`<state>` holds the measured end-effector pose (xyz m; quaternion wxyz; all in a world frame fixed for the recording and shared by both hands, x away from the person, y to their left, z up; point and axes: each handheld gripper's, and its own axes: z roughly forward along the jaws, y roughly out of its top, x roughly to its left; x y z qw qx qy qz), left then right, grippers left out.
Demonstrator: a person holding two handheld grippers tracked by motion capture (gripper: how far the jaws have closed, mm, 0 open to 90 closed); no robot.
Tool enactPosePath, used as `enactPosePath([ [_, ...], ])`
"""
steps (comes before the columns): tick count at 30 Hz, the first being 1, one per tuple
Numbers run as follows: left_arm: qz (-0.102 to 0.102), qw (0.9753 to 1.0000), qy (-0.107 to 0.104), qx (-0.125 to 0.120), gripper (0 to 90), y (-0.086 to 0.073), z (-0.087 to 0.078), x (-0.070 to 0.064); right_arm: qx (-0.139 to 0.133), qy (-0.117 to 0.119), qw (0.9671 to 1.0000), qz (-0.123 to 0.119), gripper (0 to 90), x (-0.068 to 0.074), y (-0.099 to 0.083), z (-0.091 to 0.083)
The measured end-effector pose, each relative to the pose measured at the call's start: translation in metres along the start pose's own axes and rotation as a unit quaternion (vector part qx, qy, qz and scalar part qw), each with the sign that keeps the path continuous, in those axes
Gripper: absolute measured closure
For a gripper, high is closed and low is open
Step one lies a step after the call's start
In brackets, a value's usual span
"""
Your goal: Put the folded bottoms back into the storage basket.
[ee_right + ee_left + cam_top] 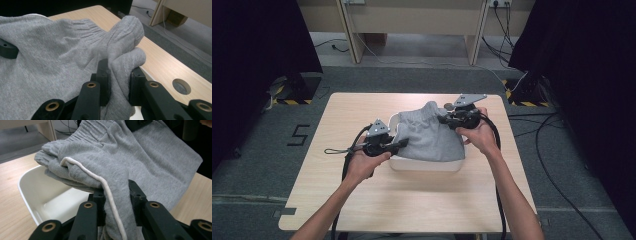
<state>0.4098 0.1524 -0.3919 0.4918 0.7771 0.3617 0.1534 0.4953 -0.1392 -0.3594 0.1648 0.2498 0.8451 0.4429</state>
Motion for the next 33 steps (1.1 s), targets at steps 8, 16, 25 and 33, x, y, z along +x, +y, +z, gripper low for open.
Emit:
enactPosePath([
  [8,-0.005,0.9999,0.013,0.009,72.5,-0.004,0.016,0.011,0.010,-0.007,0.9999,0.009,75.7,-0.009,-0.005,0.014],
  [16,-0.007,0.9996,0.019,0.020,72.5,-0.011,0.030,0.016,0.023,-0.009,0.9996,0.016,75.6,-0.016,-0.011,0.026],
  [25,-0.010,0.9989,0.022,0.039,72.4,-0.017,0.040,0.021,0.042,-0.011,0.9989,0.020,75.6,-0.018,-0.017,0.038],
  [33,-0.012,0.9982,0.024,0.054,72.4,-0.025,0.045,0.026,0.054,-0.007,0.9984,0.018,75.5,-0.015,-0.019,0.047],
])
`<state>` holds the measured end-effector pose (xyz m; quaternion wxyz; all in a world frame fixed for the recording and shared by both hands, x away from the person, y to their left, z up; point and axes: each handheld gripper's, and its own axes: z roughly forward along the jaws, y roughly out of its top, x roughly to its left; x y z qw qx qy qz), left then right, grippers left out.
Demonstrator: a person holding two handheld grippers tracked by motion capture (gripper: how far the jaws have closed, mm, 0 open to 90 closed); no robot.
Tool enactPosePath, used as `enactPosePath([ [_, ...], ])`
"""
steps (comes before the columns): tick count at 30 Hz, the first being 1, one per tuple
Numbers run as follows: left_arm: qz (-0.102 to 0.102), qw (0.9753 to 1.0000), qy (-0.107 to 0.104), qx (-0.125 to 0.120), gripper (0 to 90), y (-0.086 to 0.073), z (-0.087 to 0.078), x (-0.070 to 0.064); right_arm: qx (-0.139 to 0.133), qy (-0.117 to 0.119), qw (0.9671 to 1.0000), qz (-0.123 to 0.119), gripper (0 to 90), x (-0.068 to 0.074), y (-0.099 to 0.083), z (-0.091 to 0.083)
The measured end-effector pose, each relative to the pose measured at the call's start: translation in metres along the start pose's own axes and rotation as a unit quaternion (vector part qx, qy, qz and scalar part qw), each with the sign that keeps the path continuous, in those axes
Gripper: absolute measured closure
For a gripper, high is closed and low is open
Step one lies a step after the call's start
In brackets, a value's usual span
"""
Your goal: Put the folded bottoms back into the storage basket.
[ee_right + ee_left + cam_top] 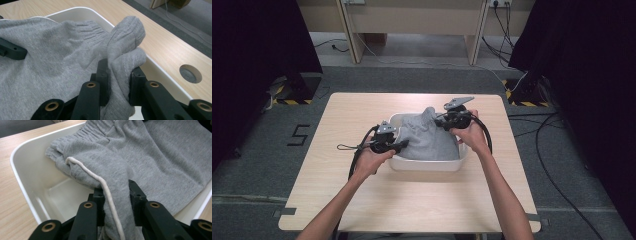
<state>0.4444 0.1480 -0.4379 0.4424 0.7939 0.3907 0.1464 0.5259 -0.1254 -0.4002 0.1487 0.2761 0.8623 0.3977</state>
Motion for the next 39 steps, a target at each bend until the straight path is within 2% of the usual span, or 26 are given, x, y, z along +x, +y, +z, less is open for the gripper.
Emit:
enactPosePath([
  [12,-0.003,0.9998,-0.001,0.021,71.9,-0.005,0.005,0.002,0.029,0.000,0.9995,0.011,75.3,0.002,-0.007,0.013],
  [19,0.013,0.9990,0.014,0.040,71.4,-0.007,0.007,0.001,0.046,0.003,0.9989,0.011,75.3,0.005,-0.010,0.022],
  [27,0.033,0.9972,0.031,0.060,70.5,-0.008,0.009,-0.002,0.066,-0.003,0.9978,0.002,75.2,0.008,-0.014,0.026],
  [35,0.021,0.9968,0.022,0.074,69.1,-0.010,0.010,0.001,0.093,-0.015,0.9954,-0.019,74.4,0.013,-0.014,0.031],
  [39,0.028,0.9960,0.029,0.080,65.9,-0.010,0.010,0.001,0.105,-0.020,0.9941,-0.018,73.0,0.013,-0.015,0.032],
])
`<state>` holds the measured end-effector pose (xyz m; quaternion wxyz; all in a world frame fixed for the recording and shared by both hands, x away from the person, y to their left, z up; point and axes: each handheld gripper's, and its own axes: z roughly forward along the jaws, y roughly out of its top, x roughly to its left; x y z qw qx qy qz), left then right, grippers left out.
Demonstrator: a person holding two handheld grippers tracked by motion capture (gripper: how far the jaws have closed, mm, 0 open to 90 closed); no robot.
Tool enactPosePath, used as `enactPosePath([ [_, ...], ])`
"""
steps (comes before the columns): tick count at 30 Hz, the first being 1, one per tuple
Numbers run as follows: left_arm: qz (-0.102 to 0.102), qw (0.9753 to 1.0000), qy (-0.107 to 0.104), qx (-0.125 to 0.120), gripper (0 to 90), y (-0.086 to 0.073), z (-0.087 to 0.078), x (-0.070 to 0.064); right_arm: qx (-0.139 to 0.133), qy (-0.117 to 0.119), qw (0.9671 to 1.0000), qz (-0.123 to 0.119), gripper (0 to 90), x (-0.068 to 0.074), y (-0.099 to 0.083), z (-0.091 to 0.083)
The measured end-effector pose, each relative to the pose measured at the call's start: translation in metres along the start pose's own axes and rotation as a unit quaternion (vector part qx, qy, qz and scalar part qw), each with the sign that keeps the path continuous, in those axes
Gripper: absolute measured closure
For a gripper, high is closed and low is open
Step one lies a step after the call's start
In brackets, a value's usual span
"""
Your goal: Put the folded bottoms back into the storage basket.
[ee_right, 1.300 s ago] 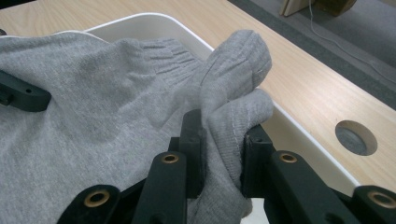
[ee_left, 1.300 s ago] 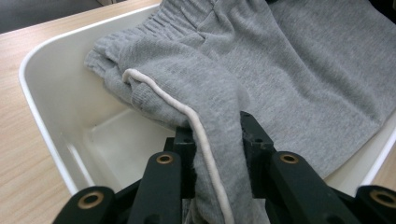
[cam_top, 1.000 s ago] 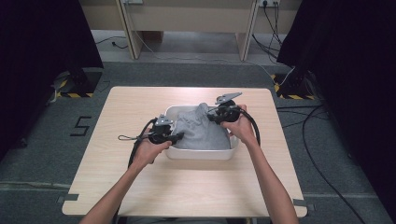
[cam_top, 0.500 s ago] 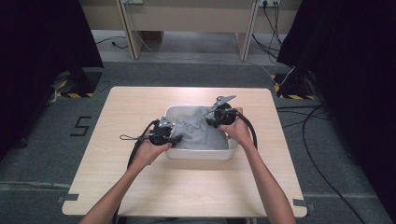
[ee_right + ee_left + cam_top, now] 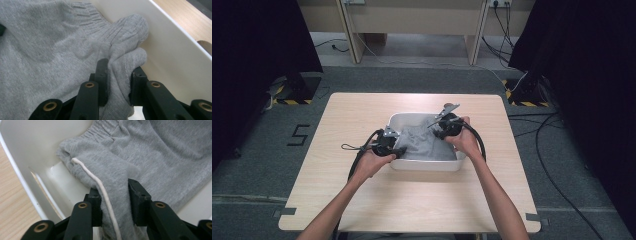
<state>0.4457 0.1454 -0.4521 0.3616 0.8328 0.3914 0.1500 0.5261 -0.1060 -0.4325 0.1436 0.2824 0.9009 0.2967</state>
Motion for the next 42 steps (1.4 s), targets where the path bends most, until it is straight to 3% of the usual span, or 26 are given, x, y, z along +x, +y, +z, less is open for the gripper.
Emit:
enactPosePath([
  [3,-0.005,1.0000,0.000,0.003,60.7,0.000,0.001,-0.001,0.015,-0.008,0.9998,-0.002,66.0,0.000,-0.001,0.003],
  [5,-0.013,0.9999,-0.007,0.002,52.4,0.000,0.002,-0.001,0.026,-0.028,0.9993,-0.003,54.1,0.001,0.000,0.005],
  [10,-0.021,0.9997,-0.005,-0.013,47.2,0.002,-0.002,0.001,0.015,-0.033,0.9989,0.029,38.3,-0.002,-0.002,0.002],
  [12,-0.019,0.9996,0.003,-0.022,42.2,0.004,-0.007,0.000,-0.001,-0.035,0.9989,0.030,36.6,-0.003,-0.001,-0.002],
  [18,-0.015,0.9985,0.008,-0.052,42.0,0.012,-0.029,0.001,-0.023,-0.060,0.9978,0.012,36.3,0.005,0.004,-0.019],
  [28,-0.001,0.9980,0.009,-0.063,32.6,0.008,-0.053,-0.005,-0.064,-0.058,0.9963,-0.004,36.4,0.023,0.007,-0.045],
  [34,-0.004,0.9974,0.008,-0.072,31.4,0.005,-0.063,-0.005,-0.080,-0.048,0.9957,-0.005,36.2,0.032,0.008,-0.054],
  [42,-0.020,0.9967,0.002,-0.079,27.0,-0.006,-0.068,-0.004,-0.089,-0.043,0.9951,0.002,35.5,0.034,0.000,-0.059],
])
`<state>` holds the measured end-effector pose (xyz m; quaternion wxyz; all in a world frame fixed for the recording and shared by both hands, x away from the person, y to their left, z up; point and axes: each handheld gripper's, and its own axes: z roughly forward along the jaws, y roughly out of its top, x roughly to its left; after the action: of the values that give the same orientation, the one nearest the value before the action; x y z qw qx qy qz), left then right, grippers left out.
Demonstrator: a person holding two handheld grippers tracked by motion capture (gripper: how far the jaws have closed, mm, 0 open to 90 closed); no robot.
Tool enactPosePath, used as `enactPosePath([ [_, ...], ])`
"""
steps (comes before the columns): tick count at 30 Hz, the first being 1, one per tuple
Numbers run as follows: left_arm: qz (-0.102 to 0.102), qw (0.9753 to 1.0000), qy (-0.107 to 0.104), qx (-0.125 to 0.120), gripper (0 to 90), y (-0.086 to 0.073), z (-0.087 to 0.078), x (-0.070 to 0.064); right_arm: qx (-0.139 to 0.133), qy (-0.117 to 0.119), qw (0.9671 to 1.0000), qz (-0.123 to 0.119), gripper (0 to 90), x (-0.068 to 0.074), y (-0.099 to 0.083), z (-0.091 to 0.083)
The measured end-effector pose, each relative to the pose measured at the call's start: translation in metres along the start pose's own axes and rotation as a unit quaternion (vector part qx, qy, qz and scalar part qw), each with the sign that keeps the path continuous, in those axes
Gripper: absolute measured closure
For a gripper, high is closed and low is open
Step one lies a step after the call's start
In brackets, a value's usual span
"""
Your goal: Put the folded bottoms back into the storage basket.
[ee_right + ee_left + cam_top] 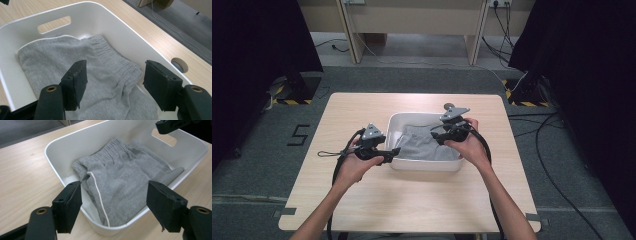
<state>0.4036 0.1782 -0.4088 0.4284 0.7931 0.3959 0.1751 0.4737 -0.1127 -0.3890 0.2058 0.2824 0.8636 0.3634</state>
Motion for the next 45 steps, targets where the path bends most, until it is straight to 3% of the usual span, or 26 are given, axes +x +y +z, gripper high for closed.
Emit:
enactPosePath([
  [12,0.001,1.0000,0.006,-0.006,23.6,-0.010,-0.010,-0.001,-0.023,0.003,0.9996,0.014,34.9,0.002,-0.011,-0.020],
  [45,-0.013,0.9997,0.004,-0.023,22.3,-0.031,-0.023,0.002,-0.057,0.013,0.9976,0.037,33.2,0.010,-0.049,-0.047],
])
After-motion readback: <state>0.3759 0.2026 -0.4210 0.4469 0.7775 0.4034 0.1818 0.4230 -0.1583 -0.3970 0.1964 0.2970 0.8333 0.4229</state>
